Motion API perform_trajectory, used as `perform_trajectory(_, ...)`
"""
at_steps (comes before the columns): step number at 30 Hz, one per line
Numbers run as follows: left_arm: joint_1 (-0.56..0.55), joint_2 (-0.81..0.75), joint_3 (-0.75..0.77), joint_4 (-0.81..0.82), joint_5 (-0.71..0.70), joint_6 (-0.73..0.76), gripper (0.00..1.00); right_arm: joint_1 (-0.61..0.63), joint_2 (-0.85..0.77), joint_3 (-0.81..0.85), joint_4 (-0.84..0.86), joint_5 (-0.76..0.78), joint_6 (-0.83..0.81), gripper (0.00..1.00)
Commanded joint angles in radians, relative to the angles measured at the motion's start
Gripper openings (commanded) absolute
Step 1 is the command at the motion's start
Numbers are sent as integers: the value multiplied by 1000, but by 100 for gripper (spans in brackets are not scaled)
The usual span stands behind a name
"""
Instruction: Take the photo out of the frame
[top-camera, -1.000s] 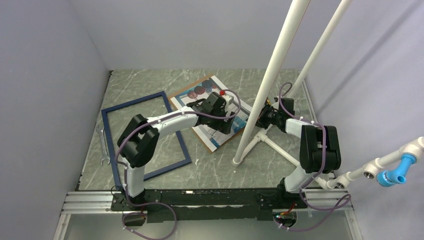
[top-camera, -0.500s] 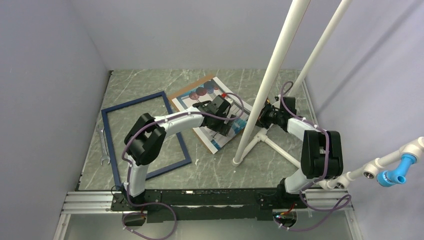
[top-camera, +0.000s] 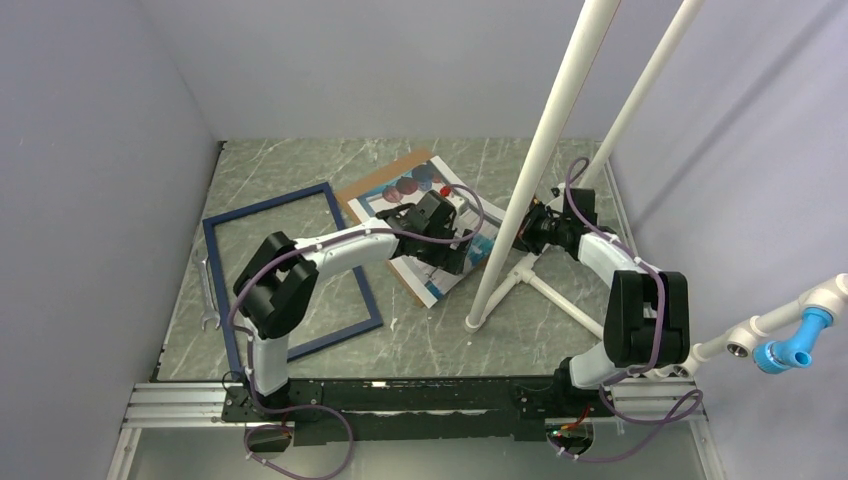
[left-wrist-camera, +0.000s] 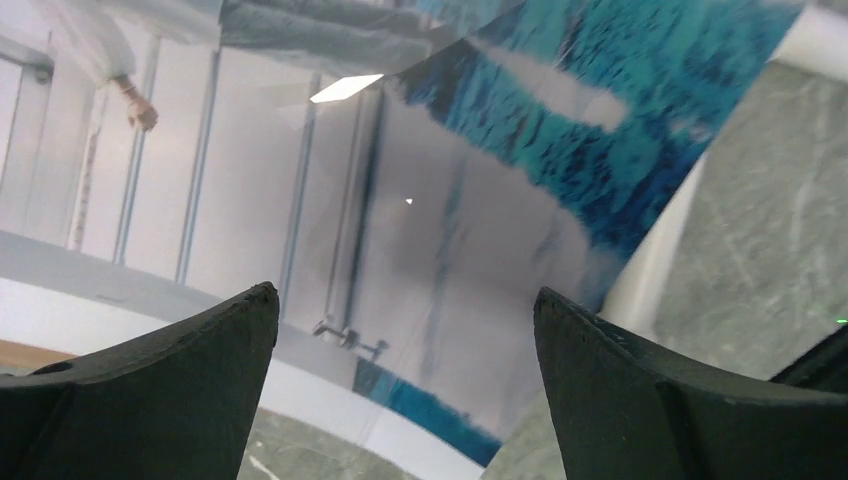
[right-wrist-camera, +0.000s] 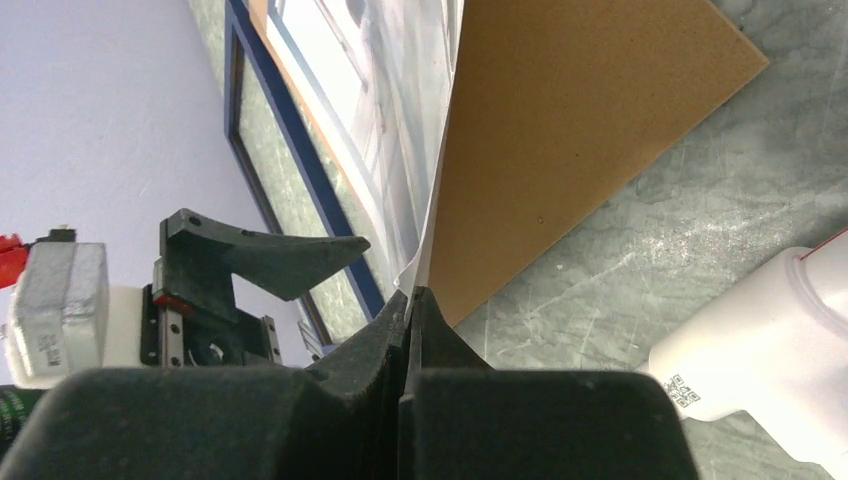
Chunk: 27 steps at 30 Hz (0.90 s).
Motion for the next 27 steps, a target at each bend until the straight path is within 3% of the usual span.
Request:
perform_trajectory(1, -6, -25, 27, 64, 56, -43, 99, -5, -32, 62, -37, -15, -16, 0)
perform_trajectory(4, -5, 39, 100, -44, -8, -52, 99, -5, -53, 68, -69, -14, -21, 0)
perform_trajectory(15, 17, 51, 104, -70, -27, -69, 99, -19, -147, 131, -220, 39, -76, 0)
perform_trajectory(27, 19, 3, 107, -44, 62, -98, 99, -45, -237, 384, -529, 104, -155, 0)
